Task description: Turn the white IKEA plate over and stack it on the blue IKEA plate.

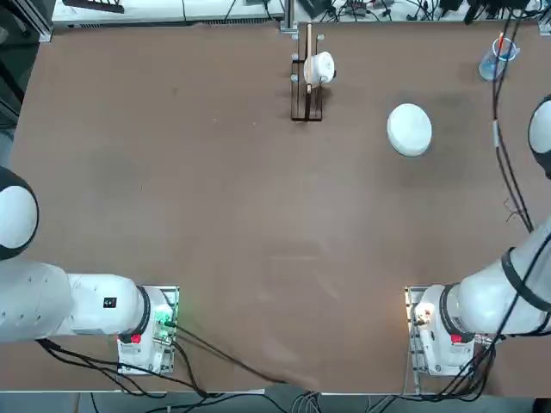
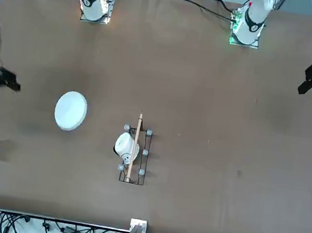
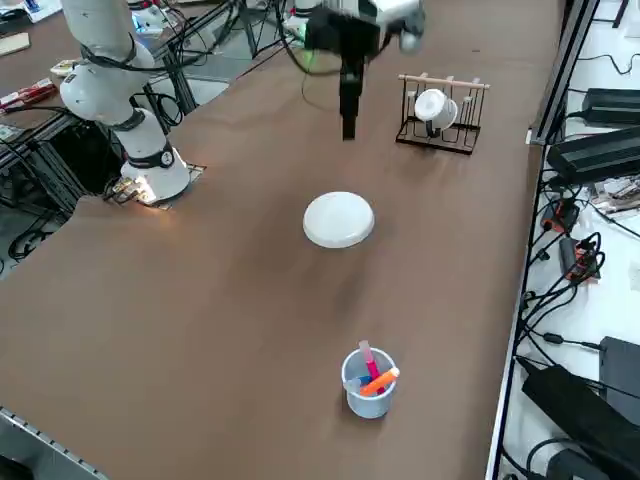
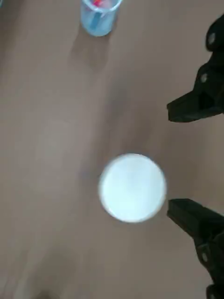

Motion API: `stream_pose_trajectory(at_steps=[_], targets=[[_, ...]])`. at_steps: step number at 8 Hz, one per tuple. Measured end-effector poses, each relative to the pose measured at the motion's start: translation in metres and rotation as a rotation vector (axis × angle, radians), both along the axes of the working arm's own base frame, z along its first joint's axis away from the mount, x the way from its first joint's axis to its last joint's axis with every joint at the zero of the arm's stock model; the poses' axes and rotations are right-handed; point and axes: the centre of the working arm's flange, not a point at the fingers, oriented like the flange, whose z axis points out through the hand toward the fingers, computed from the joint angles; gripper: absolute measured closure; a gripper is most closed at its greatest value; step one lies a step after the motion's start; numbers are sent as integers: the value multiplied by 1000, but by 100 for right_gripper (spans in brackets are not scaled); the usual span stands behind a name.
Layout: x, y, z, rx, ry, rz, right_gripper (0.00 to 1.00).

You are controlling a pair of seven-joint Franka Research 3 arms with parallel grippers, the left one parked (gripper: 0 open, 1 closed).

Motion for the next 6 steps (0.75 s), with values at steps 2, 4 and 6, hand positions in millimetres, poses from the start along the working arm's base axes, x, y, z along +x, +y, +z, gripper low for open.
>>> stream_pose_trajectory(at_steps=[2,4,6], targets=[[-13,-1,-93,-7,-62,2,0],[-20,11,-164,-16,-71,22,0],[-20,21,-223,-29,-89,43,0]])
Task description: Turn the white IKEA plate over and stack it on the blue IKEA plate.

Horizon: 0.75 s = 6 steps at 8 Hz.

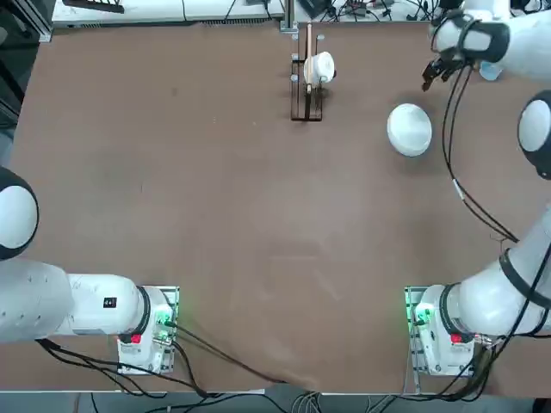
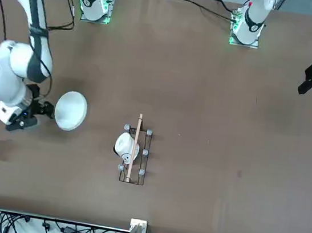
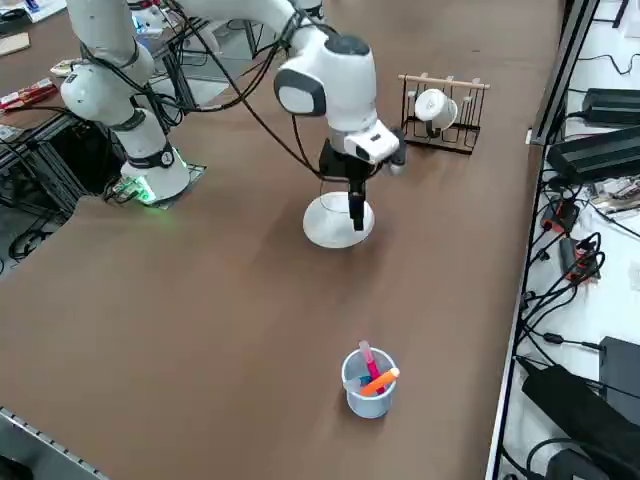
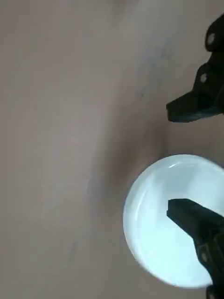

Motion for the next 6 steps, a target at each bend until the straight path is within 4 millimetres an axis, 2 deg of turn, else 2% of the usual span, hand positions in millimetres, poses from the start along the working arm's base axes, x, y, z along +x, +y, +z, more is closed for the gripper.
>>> stream_pose_trajectory(at_steps=[1,2,3,6], targets=[[-6,1,-25,-5,-7,3,0],[-16,0,-42,-7,-3,3,0],[-23,0,-50,-7,3,3,0],[-25,1,-53,-7,8,3,0]])
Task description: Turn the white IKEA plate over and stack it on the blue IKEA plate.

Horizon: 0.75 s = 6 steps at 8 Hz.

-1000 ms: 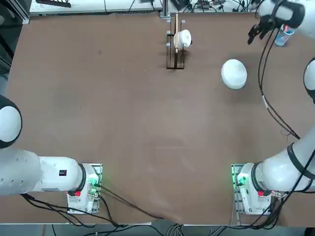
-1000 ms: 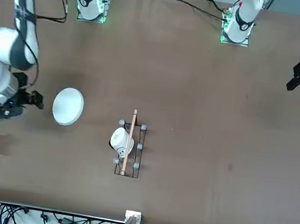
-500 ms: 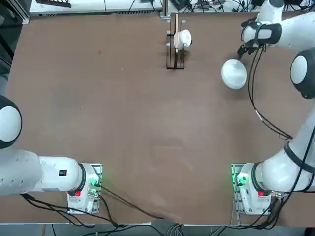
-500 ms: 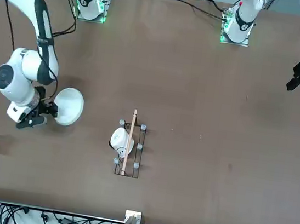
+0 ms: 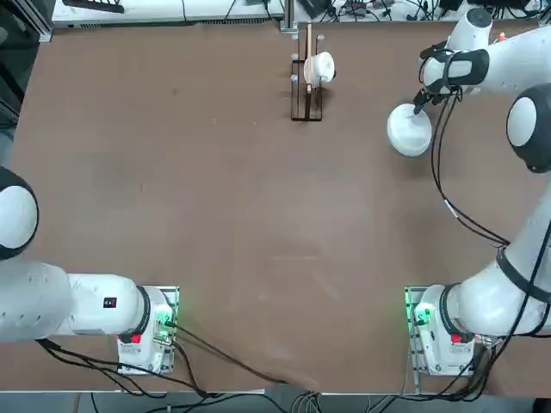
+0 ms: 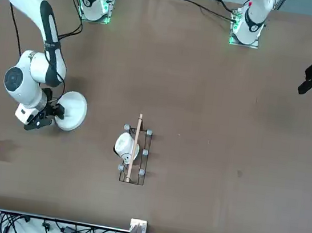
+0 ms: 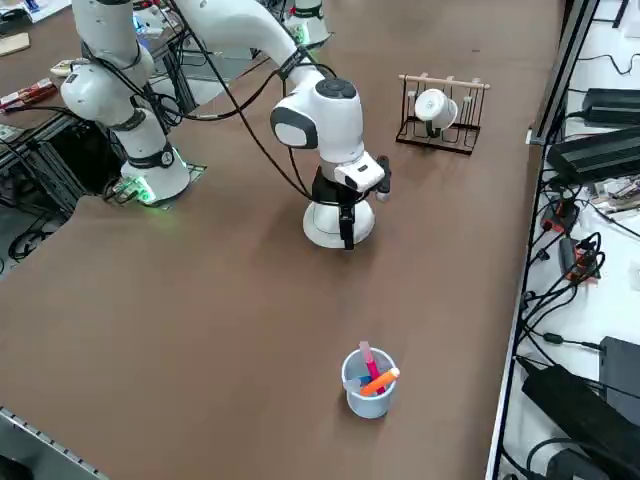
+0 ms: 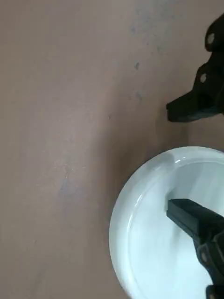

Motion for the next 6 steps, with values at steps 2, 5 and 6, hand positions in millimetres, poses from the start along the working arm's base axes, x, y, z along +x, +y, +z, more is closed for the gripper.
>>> stream_pose_trajectory(at_steps=[2,5,6], targets=[[-1,1,-1,0,0,2,0],[3,3,8,2,-24,-16,0],[7,6,29,9,-46,-57,0]])
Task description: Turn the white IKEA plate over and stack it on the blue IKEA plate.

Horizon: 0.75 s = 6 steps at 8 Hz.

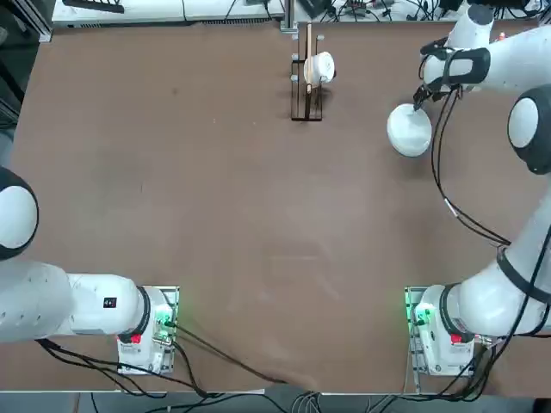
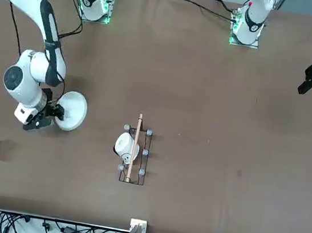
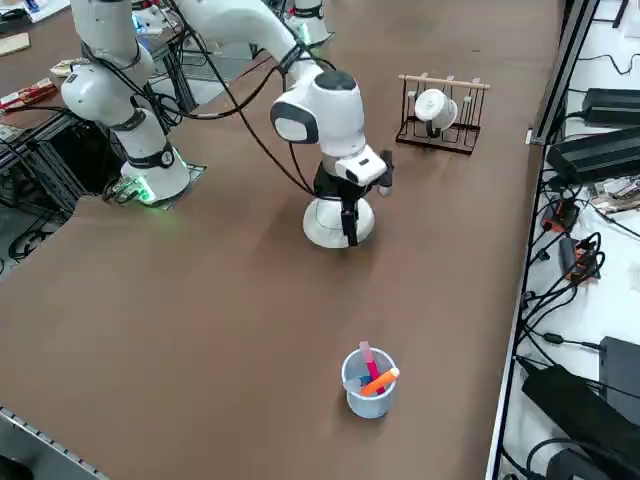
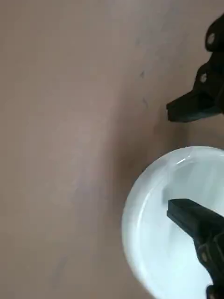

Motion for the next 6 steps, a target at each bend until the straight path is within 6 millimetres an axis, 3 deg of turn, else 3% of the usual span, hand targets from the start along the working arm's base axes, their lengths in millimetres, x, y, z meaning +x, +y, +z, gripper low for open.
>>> stream_pose_trajectory(at_steps=[1,3,6], targets=[[1,7,31,13,7,-43,0],[-7,14,114,38,83,-83,0],[-29,3,234,58,206,-150,0]])
